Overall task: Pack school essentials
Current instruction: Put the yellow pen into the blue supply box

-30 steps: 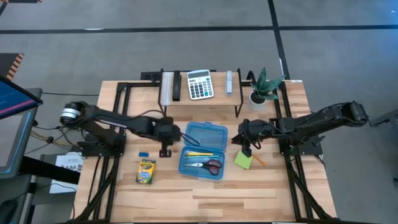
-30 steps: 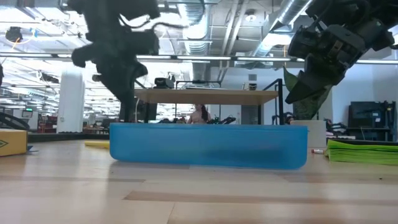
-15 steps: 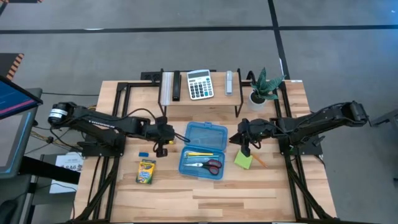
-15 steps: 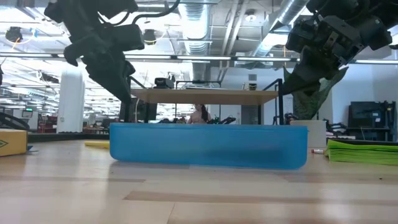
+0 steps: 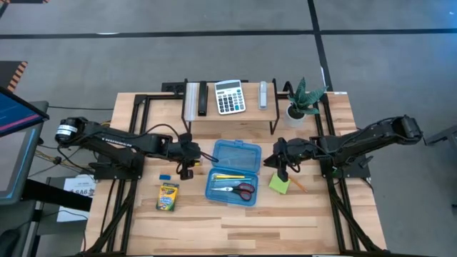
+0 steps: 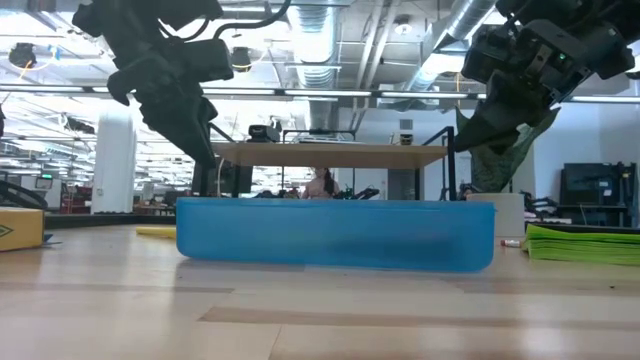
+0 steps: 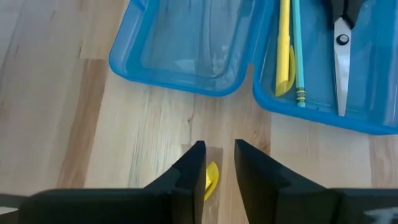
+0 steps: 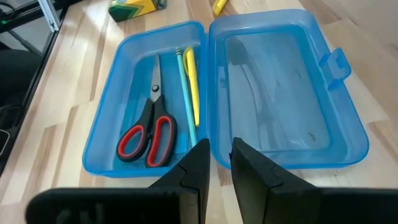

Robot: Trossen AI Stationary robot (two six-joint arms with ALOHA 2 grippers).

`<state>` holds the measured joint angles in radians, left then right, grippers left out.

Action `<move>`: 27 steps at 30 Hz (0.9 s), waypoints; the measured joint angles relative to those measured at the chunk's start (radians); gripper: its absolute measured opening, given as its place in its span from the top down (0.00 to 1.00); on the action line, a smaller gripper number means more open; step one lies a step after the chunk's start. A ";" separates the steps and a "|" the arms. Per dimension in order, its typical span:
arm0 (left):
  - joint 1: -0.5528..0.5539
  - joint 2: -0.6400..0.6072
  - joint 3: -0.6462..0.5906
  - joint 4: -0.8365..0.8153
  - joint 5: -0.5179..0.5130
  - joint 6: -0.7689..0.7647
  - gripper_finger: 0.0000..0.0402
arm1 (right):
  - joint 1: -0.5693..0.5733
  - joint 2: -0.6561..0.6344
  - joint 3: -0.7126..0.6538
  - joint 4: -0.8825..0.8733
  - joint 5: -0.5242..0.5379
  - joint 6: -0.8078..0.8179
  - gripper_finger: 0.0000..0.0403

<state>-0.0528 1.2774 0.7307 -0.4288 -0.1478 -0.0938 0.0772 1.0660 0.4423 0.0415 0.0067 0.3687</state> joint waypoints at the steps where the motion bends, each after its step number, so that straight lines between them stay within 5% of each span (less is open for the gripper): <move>1: 0.000 0.000 0.000 0.000 0.001 0.000 0.81 | 0.000 0.000 0.000 0.002 0.000 0.000 0.78; 17: 0.000 0.000 0.000 -0.008 0.010 0.003 0.80 | 0.008 0.002 0.000 0.005 0.005 -0.001 0.78; 27: 0.000 0.000 0.001 -0.171 0.041 -0.018 0.80 | 0.006 0.002 0.000 0.004 0.004 0.005 0.78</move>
<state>-0.0525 1.2774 0.7315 -0.6002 -0.1072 -0.1118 0.0831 1.0679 0.4423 0.0456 0.0105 0.3733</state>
